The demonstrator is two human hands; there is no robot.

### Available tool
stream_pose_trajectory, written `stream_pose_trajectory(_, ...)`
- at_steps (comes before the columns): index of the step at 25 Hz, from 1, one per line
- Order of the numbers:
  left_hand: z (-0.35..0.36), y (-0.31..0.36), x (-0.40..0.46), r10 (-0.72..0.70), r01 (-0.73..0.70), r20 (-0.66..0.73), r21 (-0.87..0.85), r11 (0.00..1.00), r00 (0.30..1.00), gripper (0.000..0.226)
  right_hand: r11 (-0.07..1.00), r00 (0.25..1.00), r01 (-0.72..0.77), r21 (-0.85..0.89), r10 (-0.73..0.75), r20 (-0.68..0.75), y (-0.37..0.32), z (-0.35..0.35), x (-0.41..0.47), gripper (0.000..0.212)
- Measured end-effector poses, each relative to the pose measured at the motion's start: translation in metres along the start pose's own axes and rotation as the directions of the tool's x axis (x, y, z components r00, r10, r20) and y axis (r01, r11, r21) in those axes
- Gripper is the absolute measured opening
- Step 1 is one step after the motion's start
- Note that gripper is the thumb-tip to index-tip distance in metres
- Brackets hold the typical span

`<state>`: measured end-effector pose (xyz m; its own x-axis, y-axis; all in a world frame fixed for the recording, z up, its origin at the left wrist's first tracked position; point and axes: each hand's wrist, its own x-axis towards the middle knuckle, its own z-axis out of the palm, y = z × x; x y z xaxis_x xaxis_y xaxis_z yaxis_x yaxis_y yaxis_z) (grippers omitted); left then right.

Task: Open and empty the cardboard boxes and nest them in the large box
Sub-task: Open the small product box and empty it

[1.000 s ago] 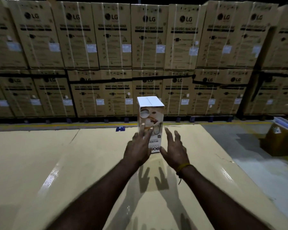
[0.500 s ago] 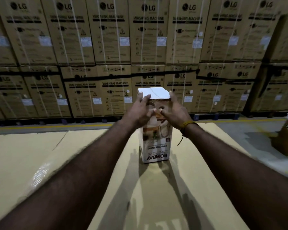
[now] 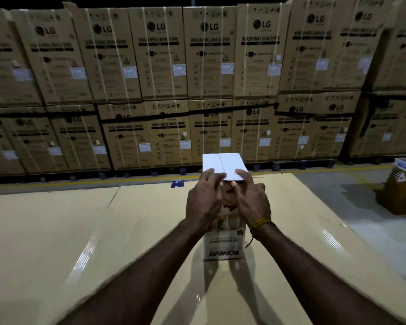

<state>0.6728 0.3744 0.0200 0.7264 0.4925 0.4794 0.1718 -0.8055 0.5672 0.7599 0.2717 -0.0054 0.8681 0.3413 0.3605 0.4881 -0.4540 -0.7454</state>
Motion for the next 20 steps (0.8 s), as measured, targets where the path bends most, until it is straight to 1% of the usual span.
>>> stream_pose_trajectory(3,-0.038,0.029,-0.077,-0.054,0.055,-0.036,0.036,0.998,0.998,0.032,0.999,0.999,0.041,-0.013,-0.041,0.034,-0.014,-0.037,-0.077,0.038)
stream_pose_trajectory(5,-0.068,0.051,-0.137,-0.079,0.080,-0.029,0.026,0.996,0.996,0.033,0.998,0.998,0.056,-0.002,-0.056,0.036,-0.025,-0.062,-0.143,0.037)
stream_pose_trajectory(9,-0.121,0.091,-0.262,-0.097,0.098,0.034,-0.009,0.995,0.995,0.036,0.999,1.000,0.007,0.037,-0.006,-0.019,-0.051,-0.107,-0.278,0.038)
stream_pose_trajectory(12,-0.161,0.113,-0.344,-0.073,0.075,0.056,-0.038,0.996,0.996,0.034,0.999,0.998,0.027,0.042,-0.025,-0.056,-0.073,-0.147,-0.370,0.039)
stream_pose_trajectory(14,-0.193,0.127,-0.391,-0.035,0.041,0.126,-0.046,0.998,0.991,0.033,0.999,0.998,0.019,0.044,-0.016,-0.052,-0.090,-0.175,-0.423,0.042)
stream_pose_trajectory(16,-0.219,0.135,-0.424,0.004,0.012,0.180,-0.090,0.996,0.984,0.033,0.997,0.996,0.013,0.070,-0.007,-0.086,-0.100,-0.193,-0.463,0.052)
stream_pose_trajectory(17,-0.227,0.135,-0.431,0.010,0.010,0.181,-0.109,0.994,0.983,0.032,0.996,0.992,0.022,0.087,-0.011,-0.127,-0.101,-0.195,-0.478,0.060)
stream_pose_trajectory(19,-0.229,0.132,-0.433,0.028,-0.017,0.138,-0.082,0.997,0.990,0.034,0.996,0.971,0.051,0.071,-0.033,-0.236,-0.095,-0.188,-0.495,0.071)
stream_pose_trajectory(20,-0.223,0.131,-0.429,0.039,-0.034,0.091,-0.055,0.998,0.995,0.037,0.996,0.959,0.070,0.046,-0.054,-0.280,-0.087,-0.180,-0.500,0.072)
